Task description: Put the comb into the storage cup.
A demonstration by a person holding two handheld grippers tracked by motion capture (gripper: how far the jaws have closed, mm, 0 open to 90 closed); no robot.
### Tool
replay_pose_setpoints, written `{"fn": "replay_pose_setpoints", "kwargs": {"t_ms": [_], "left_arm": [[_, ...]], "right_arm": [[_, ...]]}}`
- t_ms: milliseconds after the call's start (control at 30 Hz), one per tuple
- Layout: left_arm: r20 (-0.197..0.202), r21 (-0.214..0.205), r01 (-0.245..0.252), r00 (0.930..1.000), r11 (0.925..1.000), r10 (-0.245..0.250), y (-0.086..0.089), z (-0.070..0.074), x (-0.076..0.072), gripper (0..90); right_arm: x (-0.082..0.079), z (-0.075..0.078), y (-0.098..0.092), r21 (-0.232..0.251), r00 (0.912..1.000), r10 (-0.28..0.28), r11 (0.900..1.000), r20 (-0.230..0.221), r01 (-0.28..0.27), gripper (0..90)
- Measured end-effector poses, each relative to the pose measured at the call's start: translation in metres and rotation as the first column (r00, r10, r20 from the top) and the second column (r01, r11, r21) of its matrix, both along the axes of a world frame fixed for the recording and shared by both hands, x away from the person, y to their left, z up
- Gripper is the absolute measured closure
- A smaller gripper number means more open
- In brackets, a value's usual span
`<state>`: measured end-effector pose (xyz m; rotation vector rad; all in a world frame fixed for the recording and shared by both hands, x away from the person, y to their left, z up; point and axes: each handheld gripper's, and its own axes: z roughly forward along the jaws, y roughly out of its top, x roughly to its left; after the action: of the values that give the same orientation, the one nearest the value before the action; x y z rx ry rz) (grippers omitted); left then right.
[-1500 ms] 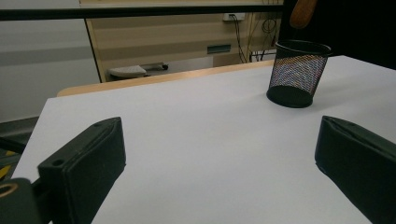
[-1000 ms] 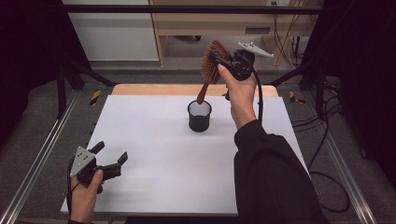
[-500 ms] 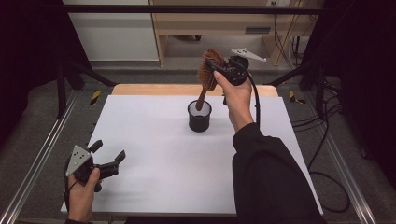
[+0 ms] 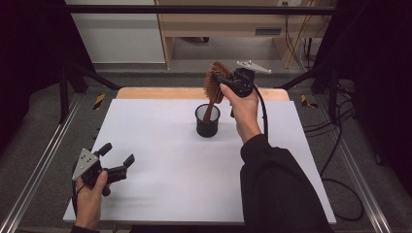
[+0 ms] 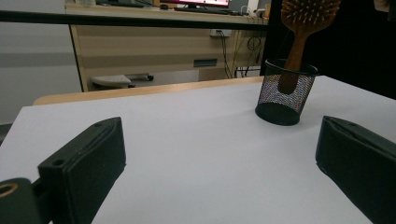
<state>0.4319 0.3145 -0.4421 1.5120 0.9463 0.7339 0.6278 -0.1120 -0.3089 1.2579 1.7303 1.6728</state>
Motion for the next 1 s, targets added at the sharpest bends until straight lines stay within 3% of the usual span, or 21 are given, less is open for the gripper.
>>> {"fn": "replay_pose_setpoints", "kwargs": {"t_ms": [33,200,500,1000], "left_arm": [[0.010,0.009,-0.010,0.9999,0.9999,0.009,0.002,0.001,0.000,1.8],[0.008,-0.028,-0.021,0.9997,0.9994,0.021,0.008,0.000,0.000,2.0],[0.010,0.003,-0.009,0.9999,1.0000,0.009,0.004,0.000,0.000,1.9],[0.004,0.013,0.014,0.9999,0.9998,-0.014,0.000,-0.001,0.000,2.0]], "right_arm": [[0.001,-0.001,0.000,-0.001,1.0000,0.003,1.0000,-0.004,-0.003,51.6],[0.002,-0.006,0.001,0.010,0.9999,0.006,0.9999,-0.016,-0.006,51.6],[0.003,-0.016,0.007,0.002,0.9994,0.012,0.9999,-0.032,-0.012,51.5],[0.005,-0.027,0.010,0.002,0.9982,0.017,0.9999,-0.058,-0.017,51.2]]}}
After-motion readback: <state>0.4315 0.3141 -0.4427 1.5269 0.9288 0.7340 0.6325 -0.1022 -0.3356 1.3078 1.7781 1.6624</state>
